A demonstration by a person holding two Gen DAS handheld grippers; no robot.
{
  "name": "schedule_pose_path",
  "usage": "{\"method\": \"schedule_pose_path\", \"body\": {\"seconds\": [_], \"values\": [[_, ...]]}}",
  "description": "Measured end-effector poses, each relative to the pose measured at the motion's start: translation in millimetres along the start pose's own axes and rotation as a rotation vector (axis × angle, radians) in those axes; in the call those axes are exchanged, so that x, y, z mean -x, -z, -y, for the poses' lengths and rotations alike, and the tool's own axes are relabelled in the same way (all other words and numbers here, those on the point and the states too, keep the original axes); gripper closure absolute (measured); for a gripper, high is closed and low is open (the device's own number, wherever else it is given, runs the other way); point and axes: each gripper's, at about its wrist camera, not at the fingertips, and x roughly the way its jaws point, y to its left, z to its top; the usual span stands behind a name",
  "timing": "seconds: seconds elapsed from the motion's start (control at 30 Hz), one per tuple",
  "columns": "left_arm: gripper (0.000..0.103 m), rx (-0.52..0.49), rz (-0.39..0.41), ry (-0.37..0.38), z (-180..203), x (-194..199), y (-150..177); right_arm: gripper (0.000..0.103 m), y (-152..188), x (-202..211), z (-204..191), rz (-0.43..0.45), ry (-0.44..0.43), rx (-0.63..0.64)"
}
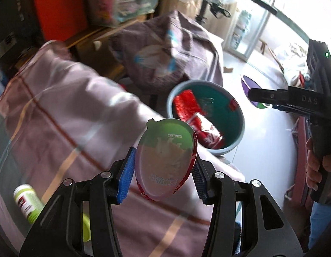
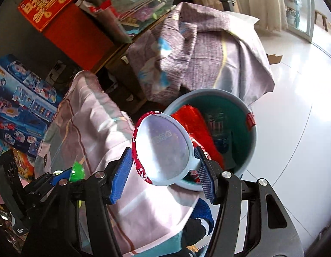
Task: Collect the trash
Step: 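Carry both lids to the teal bucket and open both tools to drop them, then move both tools back over the table toward the Swisse bottle and green lid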
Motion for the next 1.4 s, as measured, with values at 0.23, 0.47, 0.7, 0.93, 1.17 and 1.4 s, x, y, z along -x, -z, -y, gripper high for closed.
{"method": "schedule_pose_path", "body": {"seconds": [0.23, 0.47, 0.7, 0.93, 1.17, 1.4], "values": [[0.053, -0.043, -0.05, 0.031, 32.0, -45.3, -28.4, 0.047, -17.6, -8.6, 29.9, -0.007, 0.02, -0.035], [0.053, -0.059, -0.099, 0.063, 47.3, -93.2, -55.8, 0.046, -32.2, -27.0, 55.4, -0.036, 0.054, -0.069], [0.052, -0.055, -0.127, 0.101, 56.1, -130.1, -85.9, 0.046, -46.1, -42.7, 68.9, -0.052, 0.076, -0.101], [0.037, -0.02, -0.132, 0.1, 48.2, -142.5, -98.1, 0.046, -52.6, -53.7, 71.0, -0.069, 0.089, -0.098], [0.033, 0.034, -0.135, 0.096, 25.0, -130.7, -87.6, 0.046, -55.0, -65.3, 59.9, -0.09, 0.08, -0.079], [0.014, 0.051, -0.099, 0.105, 16.4, -108.1, -71.5, 0.046, -59.3, -79.3, 32.1, -0.111, 0.067, -0.017]]}}
